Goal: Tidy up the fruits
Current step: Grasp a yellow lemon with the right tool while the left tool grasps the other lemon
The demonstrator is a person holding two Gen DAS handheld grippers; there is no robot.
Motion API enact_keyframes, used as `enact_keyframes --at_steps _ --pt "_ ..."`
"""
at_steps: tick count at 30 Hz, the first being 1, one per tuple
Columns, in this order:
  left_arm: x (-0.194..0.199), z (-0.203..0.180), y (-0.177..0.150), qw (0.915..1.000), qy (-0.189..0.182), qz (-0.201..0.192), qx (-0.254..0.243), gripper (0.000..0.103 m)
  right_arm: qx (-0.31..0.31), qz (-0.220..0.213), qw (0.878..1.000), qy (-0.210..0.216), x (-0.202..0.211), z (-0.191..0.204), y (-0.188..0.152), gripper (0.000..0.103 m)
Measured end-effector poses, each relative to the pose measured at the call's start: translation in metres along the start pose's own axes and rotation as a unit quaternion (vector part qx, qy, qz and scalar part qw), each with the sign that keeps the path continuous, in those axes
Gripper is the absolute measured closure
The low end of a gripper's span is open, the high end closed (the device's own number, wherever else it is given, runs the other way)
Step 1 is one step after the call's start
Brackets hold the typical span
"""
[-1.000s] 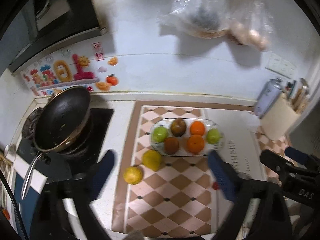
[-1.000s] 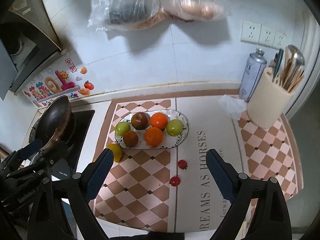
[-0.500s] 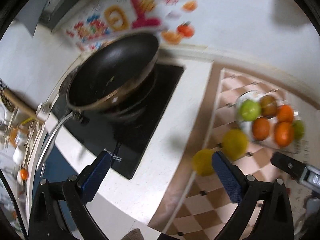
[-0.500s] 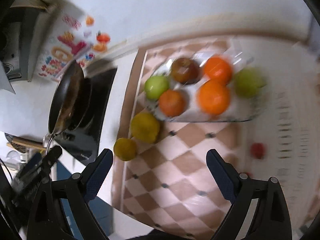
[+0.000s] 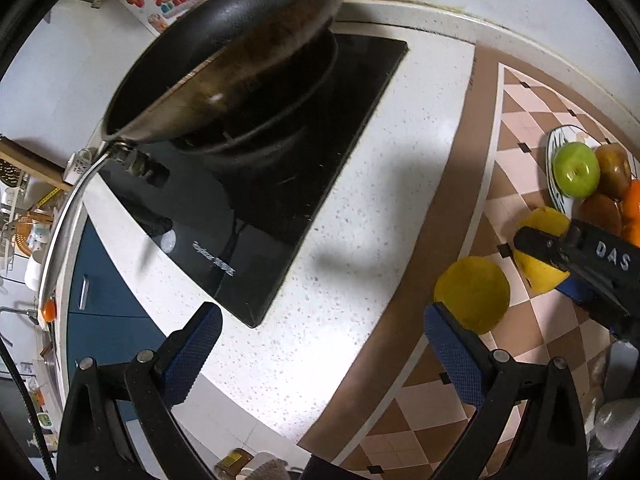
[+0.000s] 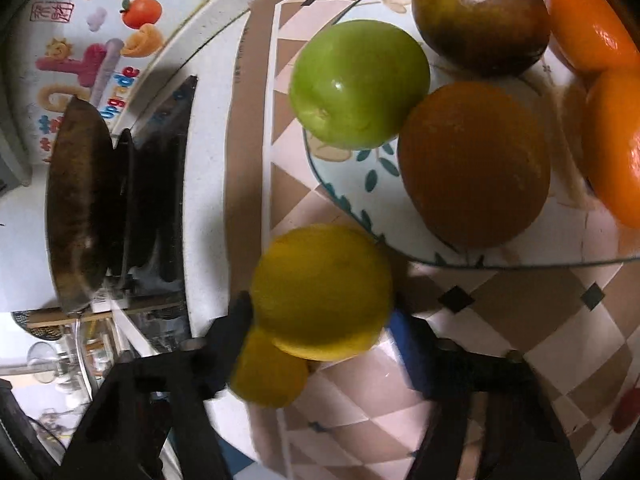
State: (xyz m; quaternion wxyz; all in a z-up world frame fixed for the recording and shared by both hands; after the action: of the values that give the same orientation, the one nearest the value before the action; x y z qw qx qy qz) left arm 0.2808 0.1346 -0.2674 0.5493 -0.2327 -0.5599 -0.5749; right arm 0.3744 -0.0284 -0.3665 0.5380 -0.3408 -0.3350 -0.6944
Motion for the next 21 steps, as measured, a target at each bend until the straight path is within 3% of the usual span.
enact_keyframes --at_steps 7,13,17,18,19,21 --pt "-0.008 -0.025 0.007 0.9977 -0.065 0.02 0.004 0.0 0.058 0.011 0.998 -0.03 0.035 -0.026 -0.016 0.038" --pt "-0.023 -0.057 0.015 0.9863 -0.15 0.068 0.01 0.0 0.096 -0.003 0.993 -0.073 0.072 -0.051 -0.03 0.04" --pt "-0.039 -0.079 0.017 0.9816 -0.17 0.087 -0.009 0.003 0.105 -0.009 0.99 -0.089 0.08 -0.052 -0.031 0.04" --pt "-0.043 -0.083 0.017 0.9808 -0.171 0.092 -0.014 0.012 0.107 -0.01 0.99 -0.089 0.082 -0.05 -0.033 0.041" --pt "-0.048 -0.087 0.017 0.9793 -0.176 0.099 -0.017 0.03 0.111 -0.012 0.99 -0.089 0.082 -0.046 -0.033 0.041" --pt "-0.056 -0.092 0.014 0.9788 -0.171 0.11 -0.027 0.046 0.121 -0.017 0.988 -0.092 0.093 -0.055 -0.037 0.042"
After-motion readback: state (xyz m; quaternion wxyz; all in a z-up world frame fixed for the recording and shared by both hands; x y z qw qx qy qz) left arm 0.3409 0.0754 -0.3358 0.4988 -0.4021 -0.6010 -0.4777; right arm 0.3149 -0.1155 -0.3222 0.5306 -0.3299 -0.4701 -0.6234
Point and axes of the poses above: each gripper's, at about its wrist camera, not at the fingertips, and x roughly against the way its jaws point, z to its left, y to its top, the point moved 3 cm from there along -x, roughly the way its jaws point, and after that the axes turned 11 degrees about -z, right-handed, at the moved point
